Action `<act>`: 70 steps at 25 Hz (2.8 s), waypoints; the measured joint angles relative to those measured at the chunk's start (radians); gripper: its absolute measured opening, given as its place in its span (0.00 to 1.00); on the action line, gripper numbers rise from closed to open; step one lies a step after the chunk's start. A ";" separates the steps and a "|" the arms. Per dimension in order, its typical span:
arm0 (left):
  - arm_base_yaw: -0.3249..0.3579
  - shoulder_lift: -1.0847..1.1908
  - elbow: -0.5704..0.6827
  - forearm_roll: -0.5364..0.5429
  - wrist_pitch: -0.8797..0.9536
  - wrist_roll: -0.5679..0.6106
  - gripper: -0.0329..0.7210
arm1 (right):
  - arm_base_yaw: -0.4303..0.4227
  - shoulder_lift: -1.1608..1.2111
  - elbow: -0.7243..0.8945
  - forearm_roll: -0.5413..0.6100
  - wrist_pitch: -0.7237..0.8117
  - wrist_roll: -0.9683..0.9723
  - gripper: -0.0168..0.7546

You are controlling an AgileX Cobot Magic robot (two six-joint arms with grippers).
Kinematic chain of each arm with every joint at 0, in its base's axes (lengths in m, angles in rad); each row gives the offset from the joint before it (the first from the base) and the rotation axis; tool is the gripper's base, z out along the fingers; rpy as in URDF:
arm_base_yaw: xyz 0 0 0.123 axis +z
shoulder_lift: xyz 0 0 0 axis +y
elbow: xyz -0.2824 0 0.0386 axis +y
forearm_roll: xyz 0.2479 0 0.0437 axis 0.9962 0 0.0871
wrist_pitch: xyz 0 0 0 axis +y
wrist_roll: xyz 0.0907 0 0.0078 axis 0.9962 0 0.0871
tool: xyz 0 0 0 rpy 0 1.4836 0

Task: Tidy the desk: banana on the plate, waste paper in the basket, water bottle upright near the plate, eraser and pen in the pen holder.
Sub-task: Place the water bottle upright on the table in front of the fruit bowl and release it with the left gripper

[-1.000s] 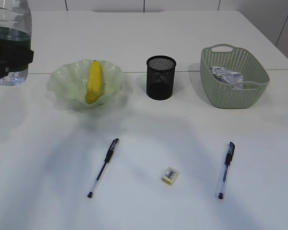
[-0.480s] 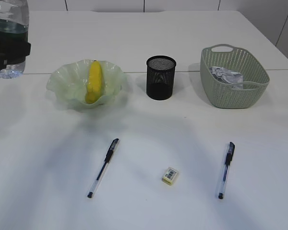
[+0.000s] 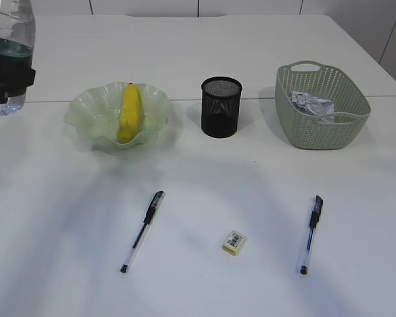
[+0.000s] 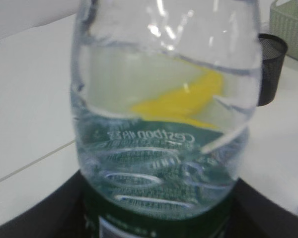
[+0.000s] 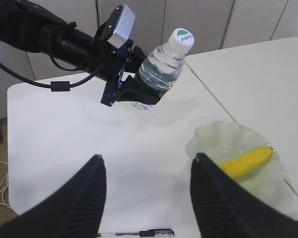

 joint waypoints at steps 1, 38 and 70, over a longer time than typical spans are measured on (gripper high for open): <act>0.000 0.000 0.000 -0.002 -0.010 0.005 0.63 | 0.000 0.000 0.000 -0.007 0.000 0.005 0.55; -0.035 0.003 -0.043 -0.026 -0.179 0.181 0.63 | 0.000 0.000 0.000 -0.101 0.012 0.069 0.55; -0.118 -0.019 -0.110 1.191 -0.366 -0.905 0.63 | 0.000 0.000 0.000 -0.122 0.024 0.089 0.55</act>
